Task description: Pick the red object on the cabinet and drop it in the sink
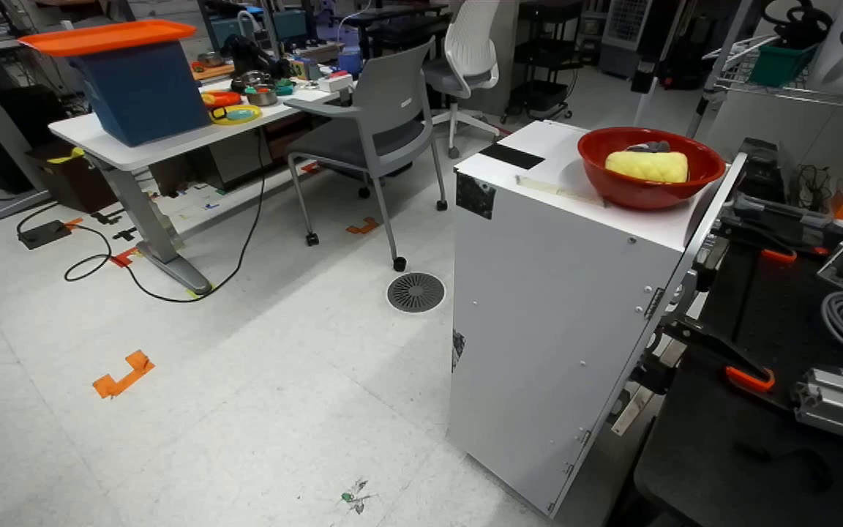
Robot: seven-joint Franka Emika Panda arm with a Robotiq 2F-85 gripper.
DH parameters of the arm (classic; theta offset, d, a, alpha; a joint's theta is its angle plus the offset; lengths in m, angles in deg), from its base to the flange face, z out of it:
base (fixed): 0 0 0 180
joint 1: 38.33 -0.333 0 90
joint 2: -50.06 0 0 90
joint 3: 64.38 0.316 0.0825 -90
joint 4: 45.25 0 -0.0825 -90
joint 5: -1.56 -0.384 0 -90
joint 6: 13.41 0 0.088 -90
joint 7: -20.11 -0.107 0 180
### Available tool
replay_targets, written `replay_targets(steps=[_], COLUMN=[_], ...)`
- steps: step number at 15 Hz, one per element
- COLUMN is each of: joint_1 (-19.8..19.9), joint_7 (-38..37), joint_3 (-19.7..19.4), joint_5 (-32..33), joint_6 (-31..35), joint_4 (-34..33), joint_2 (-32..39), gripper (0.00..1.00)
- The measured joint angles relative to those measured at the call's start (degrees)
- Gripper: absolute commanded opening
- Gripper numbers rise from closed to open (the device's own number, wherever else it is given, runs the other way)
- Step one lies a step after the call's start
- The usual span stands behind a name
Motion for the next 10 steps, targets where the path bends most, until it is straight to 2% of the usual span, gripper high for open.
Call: replay_targets(steps=[10], joint_1=[-0.3], joint_7=[1.2], joint_3=[0.0], joint_5=[-1.9], joint_6=[-0.1], joint_4=[0.4], joint_2=[-0.3], gripper=[1.00])
